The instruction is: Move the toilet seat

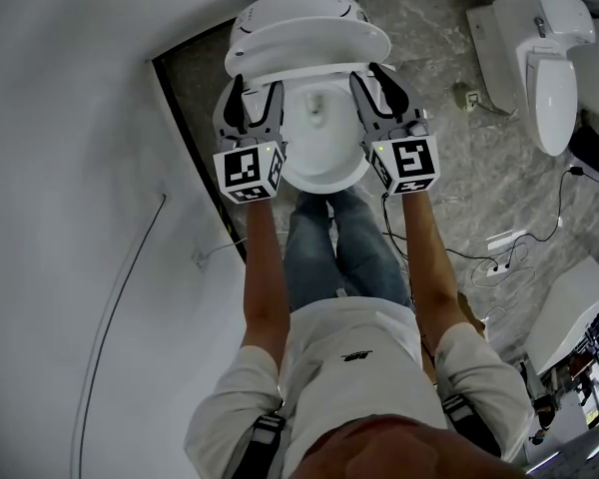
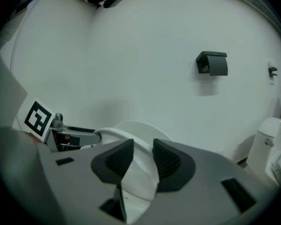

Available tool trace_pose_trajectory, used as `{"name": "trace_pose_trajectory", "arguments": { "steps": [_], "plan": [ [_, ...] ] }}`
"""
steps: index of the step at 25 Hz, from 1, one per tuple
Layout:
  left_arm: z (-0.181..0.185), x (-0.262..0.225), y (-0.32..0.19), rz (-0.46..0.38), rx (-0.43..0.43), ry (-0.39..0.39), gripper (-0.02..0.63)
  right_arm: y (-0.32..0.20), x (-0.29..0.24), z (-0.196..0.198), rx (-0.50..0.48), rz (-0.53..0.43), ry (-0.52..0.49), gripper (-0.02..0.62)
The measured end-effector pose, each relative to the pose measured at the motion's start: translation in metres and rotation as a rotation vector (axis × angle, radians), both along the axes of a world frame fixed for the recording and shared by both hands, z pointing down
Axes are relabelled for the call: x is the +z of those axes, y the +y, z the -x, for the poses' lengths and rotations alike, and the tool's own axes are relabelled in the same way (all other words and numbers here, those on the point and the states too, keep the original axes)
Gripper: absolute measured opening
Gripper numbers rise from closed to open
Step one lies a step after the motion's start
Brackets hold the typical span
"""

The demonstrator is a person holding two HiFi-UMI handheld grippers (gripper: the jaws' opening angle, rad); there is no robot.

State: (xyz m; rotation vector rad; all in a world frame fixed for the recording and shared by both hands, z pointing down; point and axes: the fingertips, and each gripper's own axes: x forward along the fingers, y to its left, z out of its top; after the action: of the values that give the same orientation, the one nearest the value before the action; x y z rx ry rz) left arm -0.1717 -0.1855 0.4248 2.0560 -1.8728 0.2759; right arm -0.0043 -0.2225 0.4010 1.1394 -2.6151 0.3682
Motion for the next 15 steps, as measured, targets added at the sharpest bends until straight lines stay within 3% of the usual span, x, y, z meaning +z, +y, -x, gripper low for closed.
{"name": "trace_pose_trajectory", "arguments": {
  "steps": [15],
  "plan": [
    [0.011, 0.002, -0.02, -0.01, -0.027, -0.033, 0.282, -0.024, 0.003, 0.01, -0.014, -0.019, 0.039, 0.147]
  ]
}}
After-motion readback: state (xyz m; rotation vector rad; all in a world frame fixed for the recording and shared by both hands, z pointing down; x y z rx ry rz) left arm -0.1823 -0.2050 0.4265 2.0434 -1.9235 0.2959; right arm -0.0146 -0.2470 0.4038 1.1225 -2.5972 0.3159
